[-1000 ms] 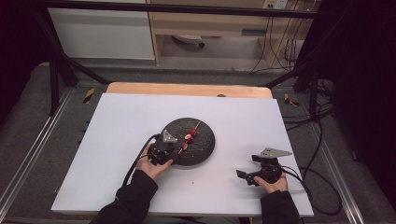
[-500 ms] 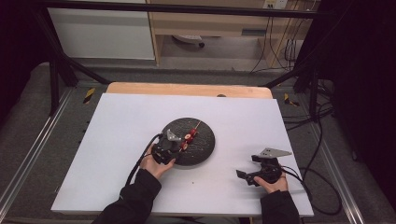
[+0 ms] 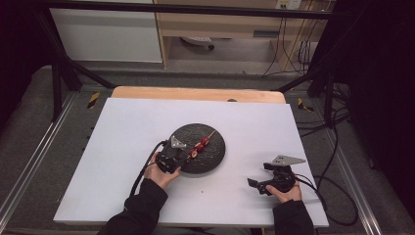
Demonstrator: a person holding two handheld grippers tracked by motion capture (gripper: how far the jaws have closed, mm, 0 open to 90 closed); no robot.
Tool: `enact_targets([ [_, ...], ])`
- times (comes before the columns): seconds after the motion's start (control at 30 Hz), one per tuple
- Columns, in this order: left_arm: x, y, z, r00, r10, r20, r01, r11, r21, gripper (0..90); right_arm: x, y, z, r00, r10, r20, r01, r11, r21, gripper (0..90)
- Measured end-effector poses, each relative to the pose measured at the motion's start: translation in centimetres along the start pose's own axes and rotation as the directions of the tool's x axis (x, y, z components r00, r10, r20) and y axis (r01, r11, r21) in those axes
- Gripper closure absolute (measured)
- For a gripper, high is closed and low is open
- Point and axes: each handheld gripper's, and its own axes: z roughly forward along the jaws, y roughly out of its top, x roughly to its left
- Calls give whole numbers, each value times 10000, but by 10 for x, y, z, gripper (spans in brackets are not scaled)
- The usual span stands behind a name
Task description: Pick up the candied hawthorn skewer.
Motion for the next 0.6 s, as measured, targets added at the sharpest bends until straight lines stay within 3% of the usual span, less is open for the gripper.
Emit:
enact_targets([
  [0.27, 8, -7, -15, 9999, -120, 92, 126, 9972, -738, 881, 0, 0, 0, 10000, 2, -11, -2, 10000, 20, 10],
  [0.6, 22, -26, -39, 9986, -364, 389, 421, 9868, -1563, 881, 1, 0, 0, 10000, 71, -30, -71, 10000, -62, 11],
])
